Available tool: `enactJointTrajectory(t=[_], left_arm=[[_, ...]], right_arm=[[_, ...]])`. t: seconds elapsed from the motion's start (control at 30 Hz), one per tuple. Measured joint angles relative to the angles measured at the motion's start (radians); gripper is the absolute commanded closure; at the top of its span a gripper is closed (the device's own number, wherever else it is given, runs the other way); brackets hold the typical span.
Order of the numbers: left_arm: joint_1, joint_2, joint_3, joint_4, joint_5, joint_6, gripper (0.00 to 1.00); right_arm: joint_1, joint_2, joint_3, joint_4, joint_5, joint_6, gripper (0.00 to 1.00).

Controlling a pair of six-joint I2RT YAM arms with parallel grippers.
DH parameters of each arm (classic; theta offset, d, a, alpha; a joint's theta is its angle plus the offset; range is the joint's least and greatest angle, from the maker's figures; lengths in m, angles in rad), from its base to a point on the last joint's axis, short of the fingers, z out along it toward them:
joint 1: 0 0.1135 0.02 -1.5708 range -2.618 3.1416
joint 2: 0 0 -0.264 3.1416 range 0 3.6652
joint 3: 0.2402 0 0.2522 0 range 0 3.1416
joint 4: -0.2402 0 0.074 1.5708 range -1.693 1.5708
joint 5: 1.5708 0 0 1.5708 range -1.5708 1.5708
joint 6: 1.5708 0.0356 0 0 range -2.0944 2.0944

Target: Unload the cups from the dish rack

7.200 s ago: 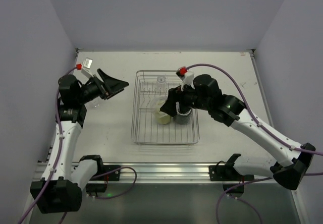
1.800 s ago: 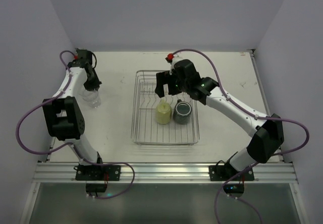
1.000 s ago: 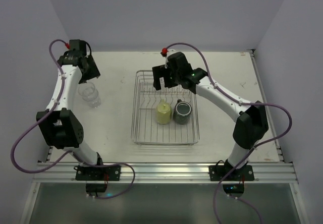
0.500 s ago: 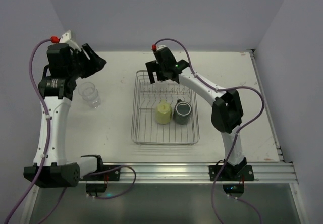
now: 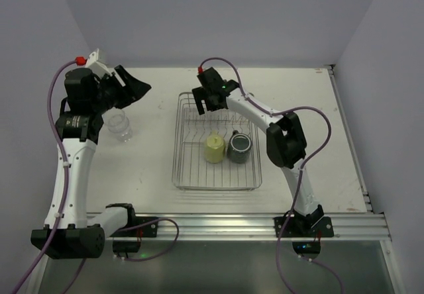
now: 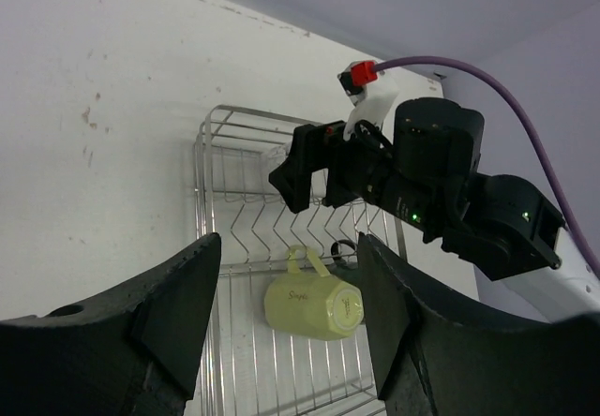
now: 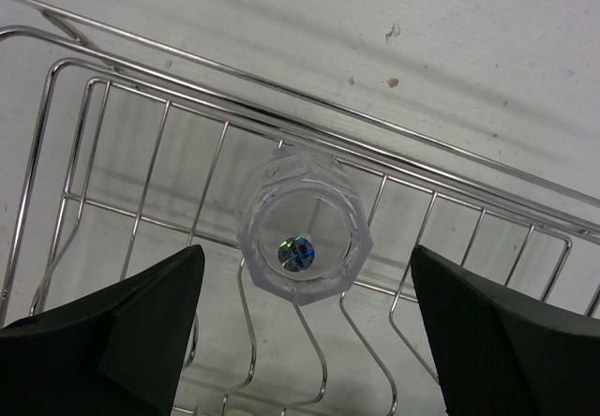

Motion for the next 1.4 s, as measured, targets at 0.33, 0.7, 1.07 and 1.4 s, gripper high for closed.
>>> enactJointTrajectory(t=[0.33,0.7,1.07,1.4], left_arm=[[0.000,-0.011,-0.042,0.009,0.023,0.001,0.36],[0.000,-0.011,-0.047,0.010,0.033,0.002,0.36],[-0.003,0.010,-0.109,0.055,0.124,-0.001,0.35],[-0.072,0.040,-0.213,0.154,0.262,-0.066,0.36]], right_arm=[[-0.014,0.064,0.079,-0.005,-0.010,0.000,0.19],[-0.028,0.080,0.096,-0.010,-0.023,0.008,1.00],[-0.028,-0.037,-0.031,-0.005,-0.026,0.043,1.00],[-0.037,-0.574,-0.310,0.138,-0.168,0.113,1.00]])
